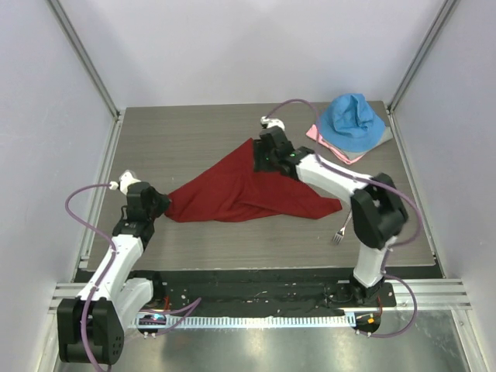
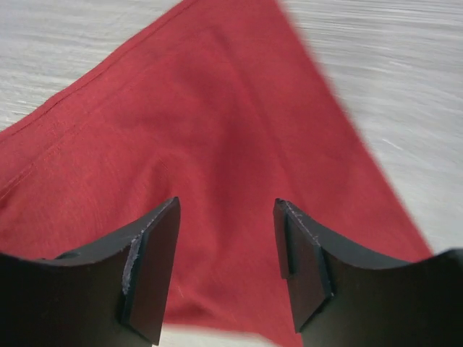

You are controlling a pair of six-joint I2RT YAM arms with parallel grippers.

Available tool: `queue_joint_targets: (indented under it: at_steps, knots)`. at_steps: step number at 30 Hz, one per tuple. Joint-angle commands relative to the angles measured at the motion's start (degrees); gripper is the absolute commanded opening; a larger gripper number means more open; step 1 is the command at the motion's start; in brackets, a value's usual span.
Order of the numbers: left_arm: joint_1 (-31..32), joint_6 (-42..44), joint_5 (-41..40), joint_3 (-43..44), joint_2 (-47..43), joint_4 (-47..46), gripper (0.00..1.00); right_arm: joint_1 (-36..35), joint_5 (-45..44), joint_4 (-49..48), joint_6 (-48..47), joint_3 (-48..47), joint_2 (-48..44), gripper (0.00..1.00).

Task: Fold the napkin, place the utensils inside, and roll it up
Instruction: Flatten the napkin out

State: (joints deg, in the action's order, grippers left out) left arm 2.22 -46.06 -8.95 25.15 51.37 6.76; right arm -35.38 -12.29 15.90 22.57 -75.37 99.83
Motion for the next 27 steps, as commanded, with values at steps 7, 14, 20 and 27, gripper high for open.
queue_joint_targets:
  at_steps: [7, 14, 20, 27]
  knots:
    - [-0.3, 0.2, -0.5, 2.2, 2.6, -2.5, 0.0, -0.9, 3.9, -2.1, -6.1, -24.3, 22.9, 0.52]
    - [-0.3, 0.8, -0.4, 3.4, 3.4, -1.7, 0.0, -1.0, -0.3, -1.2, -8.3, -33.2, 31.0, 0.48]
    - [-0.2, 1.2, -0.3, 3.3, 3.3, -0.9, 0.0, -1.0, -3.3, -0.6, -10.3, -37.7, 35.4, 0.43]
    - [-0.3, 1.3, -0.2, 3.6, 3.3, -0.7, 0.0, -1.0, -4.6, -0.3, -10.9, -39.0, 38.1, 0.4]
